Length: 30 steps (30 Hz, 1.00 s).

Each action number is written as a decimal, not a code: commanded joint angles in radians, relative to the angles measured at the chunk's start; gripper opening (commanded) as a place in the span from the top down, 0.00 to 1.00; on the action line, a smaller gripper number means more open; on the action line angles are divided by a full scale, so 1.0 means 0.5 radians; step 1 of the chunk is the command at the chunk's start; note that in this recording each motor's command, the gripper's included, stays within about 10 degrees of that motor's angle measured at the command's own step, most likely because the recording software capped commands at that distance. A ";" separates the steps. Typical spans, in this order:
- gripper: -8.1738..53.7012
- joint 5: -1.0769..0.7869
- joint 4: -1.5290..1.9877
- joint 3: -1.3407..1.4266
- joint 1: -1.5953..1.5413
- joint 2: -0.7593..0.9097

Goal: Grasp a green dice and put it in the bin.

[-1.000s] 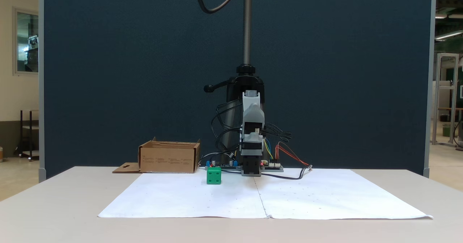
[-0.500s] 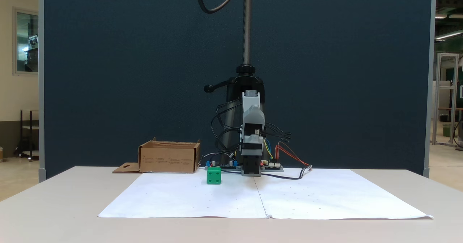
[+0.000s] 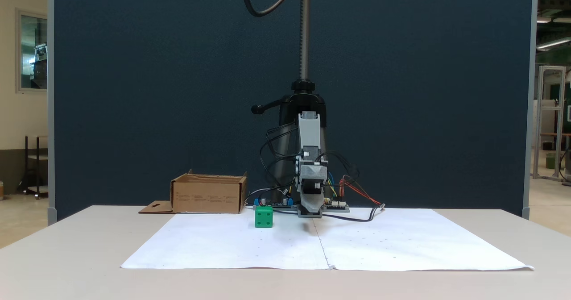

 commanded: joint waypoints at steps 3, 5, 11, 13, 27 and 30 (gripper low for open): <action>0.19 0.031 0.570 -0.374 0.028 0.221; 0.18 0.031 0.846 -0.525 0.028 0.221; 0.18 0.028 1.625 -0.712 0.034 0.221; 0.16 0.028 1.874 -0.810 0.043 0.221; 0.17 0.009 2.942 -1.362 0.202 0.221; 0.18 -0.055 2.939 -1.365 0.206 0.221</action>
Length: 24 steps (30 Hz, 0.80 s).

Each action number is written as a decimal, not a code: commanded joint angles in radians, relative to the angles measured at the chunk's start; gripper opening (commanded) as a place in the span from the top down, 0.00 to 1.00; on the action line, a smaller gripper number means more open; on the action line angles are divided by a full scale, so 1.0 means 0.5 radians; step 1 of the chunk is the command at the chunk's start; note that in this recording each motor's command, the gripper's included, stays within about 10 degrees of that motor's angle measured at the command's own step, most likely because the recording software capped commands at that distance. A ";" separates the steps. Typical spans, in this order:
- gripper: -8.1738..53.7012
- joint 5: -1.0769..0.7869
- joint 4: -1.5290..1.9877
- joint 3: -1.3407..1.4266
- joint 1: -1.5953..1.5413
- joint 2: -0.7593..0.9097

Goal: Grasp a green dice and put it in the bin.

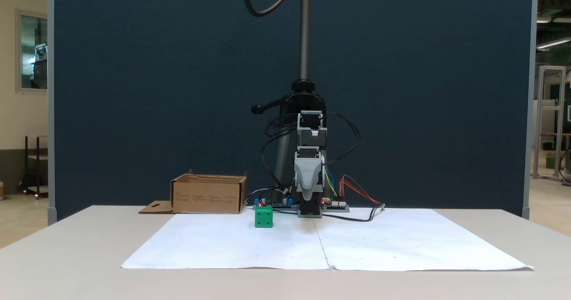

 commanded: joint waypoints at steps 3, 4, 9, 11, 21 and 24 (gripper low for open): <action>0.18 -0.196 0.043 -0.114 0.061 0.215; 0.18 -0.258 0.046 -0.126 0.074 0.212; 0.18 -0.374 0.040 -0.245 0.187 0.206; 0.18 -0.408 0.043 -0.331 0.227 0.202; 0.16 -0.908 0.285 -0.387 0.583 0.190; 0.15 -0.991 0.396 -0.387 0.657 0.190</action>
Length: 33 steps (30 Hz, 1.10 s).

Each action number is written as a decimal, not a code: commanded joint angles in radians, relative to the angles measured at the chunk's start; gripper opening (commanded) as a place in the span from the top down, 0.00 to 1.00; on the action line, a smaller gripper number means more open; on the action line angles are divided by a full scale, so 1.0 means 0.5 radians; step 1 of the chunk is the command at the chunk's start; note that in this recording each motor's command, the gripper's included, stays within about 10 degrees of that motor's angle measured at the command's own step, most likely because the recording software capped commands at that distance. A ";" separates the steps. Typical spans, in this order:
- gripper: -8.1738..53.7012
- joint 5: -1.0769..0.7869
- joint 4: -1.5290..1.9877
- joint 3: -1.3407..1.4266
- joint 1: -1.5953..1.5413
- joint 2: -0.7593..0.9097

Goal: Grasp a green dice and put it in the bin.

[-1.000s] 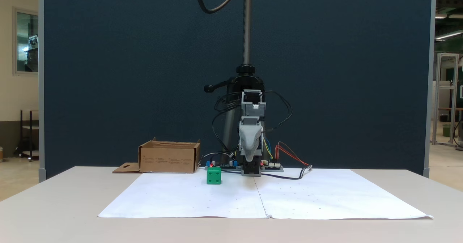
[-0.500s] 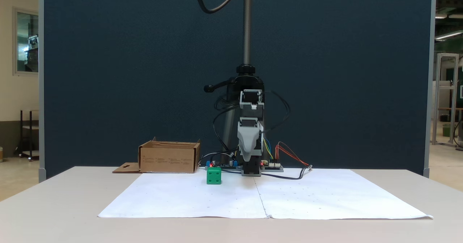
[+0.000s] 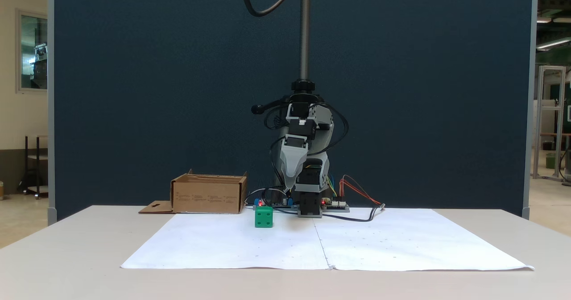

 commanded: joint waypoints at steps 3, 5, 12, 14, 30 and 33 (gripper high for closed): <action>0.15 -0.279 0.242 -0.089 0.083 0.193; 0.15 -0.313 0.288 -0.089 0.126 0.193; 0.15 -0.393 0.291 -0.083 0.202 0.150; 0.15 -0.414 0.282 -0.086 0.218 0.129; 0.14 -0.604 0.175 -0.267 0.644 -0.448; 0.14 -0.663 0.178 -0.322 0.733 -0.518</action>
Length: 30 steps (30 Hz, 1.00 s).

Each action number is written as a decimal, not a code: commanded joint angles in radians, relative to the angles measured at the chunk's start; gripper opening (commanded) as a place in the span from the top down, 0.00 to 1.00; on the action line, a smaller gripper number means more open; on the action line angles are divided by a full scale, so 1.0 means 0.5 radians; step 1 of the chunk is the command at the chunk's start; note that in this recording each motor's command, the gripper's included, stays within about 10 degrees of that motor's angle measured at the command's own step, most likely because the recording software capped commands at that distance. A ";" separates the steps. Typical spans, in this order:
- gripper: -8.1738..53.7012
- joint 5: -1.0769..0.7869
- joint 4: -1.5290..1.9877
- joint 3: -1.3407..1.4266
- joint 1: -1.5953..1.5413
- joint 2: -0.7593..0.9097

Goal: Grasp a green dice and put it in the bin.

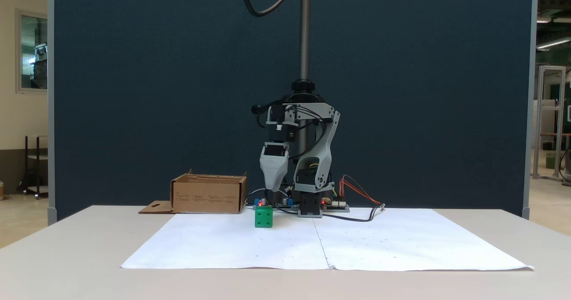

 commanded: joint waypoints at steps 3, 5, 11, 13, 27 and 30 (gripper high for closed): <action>0.14 -0.347 -0.018 -0.107 0.163 -0.021; 0.14 -0.420 0.009 -0.107 0.252 -0.028; 0.12 -0.638 0.074 -0.107 0.426 -0.028; 0.12 -0.706 0.077 -0.107 0.460 -0.031; 0.12 -0.819 0.080 -0.101 0.485 -0.196; 0.12 -0.813 0.077 -0.101 0.482 -0.255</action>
